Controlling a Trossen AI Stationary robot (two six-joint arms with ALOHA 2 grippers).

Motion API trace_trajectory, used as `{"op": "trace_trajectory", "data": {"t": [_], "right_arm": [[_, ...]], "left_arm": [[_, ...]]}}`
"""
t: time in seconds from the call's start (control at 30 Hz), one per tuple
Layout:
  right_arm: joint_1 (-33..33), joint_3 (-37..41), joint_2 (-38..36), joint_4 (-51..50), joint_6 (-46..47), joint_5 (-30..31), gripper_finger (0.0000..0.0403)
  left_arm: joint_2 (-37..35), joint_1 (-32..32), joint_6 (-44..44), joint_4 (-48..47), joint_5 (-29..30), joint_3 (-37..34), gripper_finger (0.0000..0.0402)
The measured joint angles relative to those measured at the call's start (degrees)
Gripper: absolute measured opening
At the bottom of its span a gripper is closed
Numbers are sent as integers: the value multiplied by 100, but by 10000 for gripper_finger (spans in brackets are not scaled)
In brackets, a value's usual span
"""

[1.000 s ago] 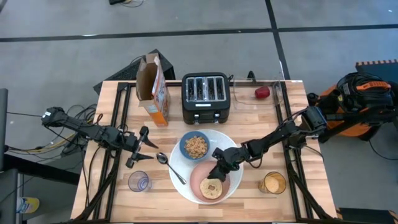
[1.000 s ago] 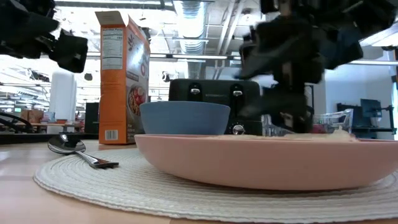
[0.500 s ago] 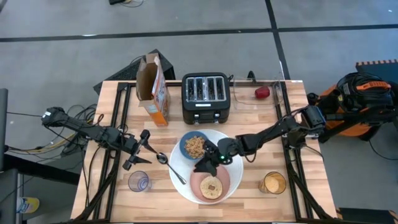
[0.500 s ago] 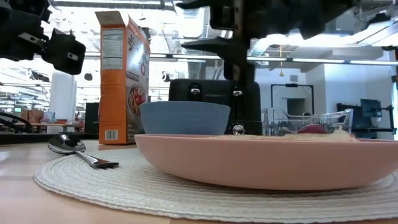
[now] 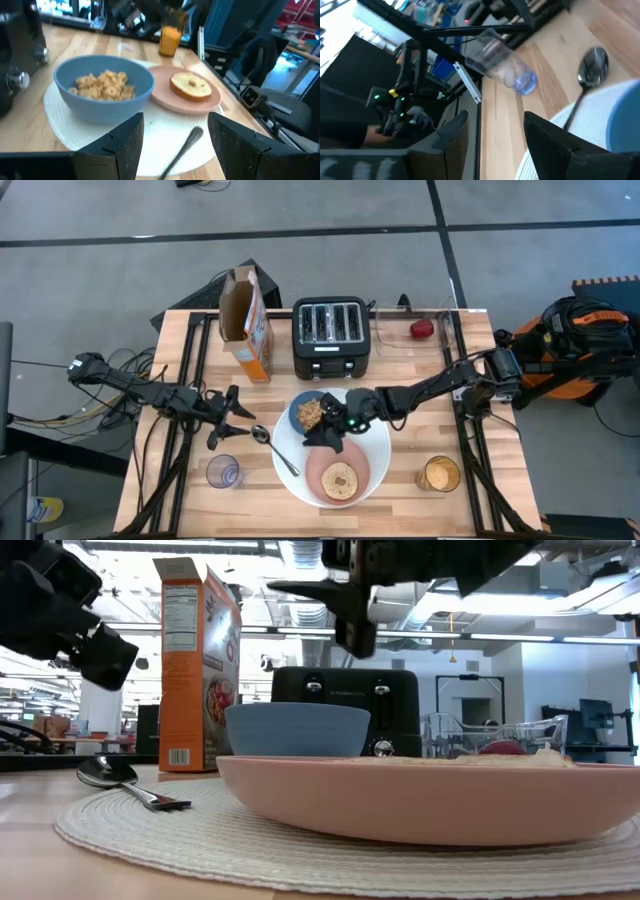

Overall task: Arrange a breakfast setting
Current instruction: Put the apple on the plate

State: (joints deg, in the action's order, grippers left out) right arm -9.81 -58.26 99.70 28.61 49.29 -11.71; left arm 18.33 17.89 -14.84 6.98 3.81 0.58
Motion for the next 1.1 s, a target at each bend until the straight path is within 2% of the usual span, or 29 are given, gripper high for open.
{"op": "trace_trajectory", "data": {"t": [0.1, 0.27, 0.6, 0.83, 1.1], "right_arm": [[198, -143, -85, -85, -236, -214, 210], [612, -306, -383, -507, -391, -213, 210], [1583, -369, -1542, -2423, -1455, -175, 210], [2313, -369, -2263, -4067, -1498, 237, 210], [3063, -369, -2752, -5139, -1624, 300, 210]], "left_arm": [[-2, 0, -146, -140, 15, -2, 208], [0, 2, -522, -457, 244, -4, 208], [29, 2, -318, -452, 289, -4, 208], [52, 2, -314, -468, 289, -4, 208], [52, 2, -333, -465, 289, -4, 208]]}}
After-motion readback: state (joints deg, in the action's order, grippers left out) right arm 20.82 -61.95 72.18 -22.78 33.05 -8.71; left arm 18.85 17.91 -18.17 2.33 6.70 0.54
